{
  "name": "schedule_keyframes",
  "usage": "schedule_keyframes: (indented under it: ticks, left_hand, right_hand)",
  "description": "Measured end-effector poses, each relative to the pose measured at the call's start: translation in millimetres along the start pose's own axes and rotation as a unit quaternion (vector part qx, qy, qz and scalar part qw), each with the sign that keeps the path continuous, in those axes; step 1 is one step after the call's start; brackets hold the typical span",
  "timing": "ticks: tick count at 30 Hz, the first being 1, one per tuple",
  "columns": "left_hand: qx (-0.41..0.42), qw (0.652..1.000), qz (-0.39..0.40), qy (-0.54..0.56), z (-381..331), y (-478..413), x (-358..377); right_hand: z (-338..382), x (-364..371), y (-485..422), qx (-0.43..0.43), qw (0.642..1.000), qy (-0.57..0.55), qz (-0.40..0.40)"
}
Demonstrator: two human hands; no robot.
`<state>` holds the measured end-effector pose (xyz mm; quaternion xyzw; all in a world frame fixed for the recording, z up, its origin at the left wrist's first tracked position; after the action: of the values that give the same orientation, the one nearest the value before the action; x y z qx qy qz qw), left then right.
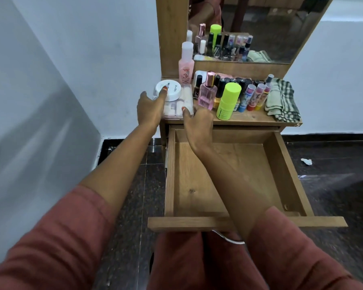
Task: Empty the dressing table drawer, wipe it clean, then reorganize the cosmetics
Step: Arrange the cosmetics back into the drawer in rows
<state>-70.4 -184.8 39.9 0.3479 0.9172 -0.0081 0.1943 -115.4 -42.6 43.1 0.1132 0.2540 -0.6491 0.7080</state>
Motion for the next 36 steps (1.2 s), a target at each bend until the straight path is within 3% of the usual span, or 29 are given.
schedule_keyframes:
  ticks: [7,14,25,36]
  left_hand:
    - [-0.083,0.990,0.058,0.093,5.2,-16.9,14.5]
    - [-0.108,0.979,0.068,0.160,7.6,-1.9,11.3]
    - [-0.116,0.967,0.046,0.224,26.8,60.8,-14.2]
    - [-0.085,0.982,0.071,0.152,39.2,121.7,-1.1]
  right_hand:
    - [-4.0,6.7,-4.9,0.027,0.999,0.028,-0.001]
    - [-6.2,-5.0,5.6,0.062,0.998,0.029,0.008]
    - [-15.5,-31.1,52.2,0.138,0.984,-0.086,0.076]
    - [-63.6,-62.6,84.6,0.228,0.957,-0.138,0.115]
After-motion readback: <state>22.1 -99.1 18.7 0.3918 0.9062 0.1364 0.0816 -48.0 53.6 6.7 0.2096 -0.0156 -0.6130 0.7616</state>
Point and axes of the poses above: each hand's wrist, its own y-axis away from the middle knuckle, its own x-axis out of the palm, z = x × y, the point moved 7 cm from there along -y, towards the middle knuckle, and after that the axes turned 3 degrees about x, right-handed, at the moved point
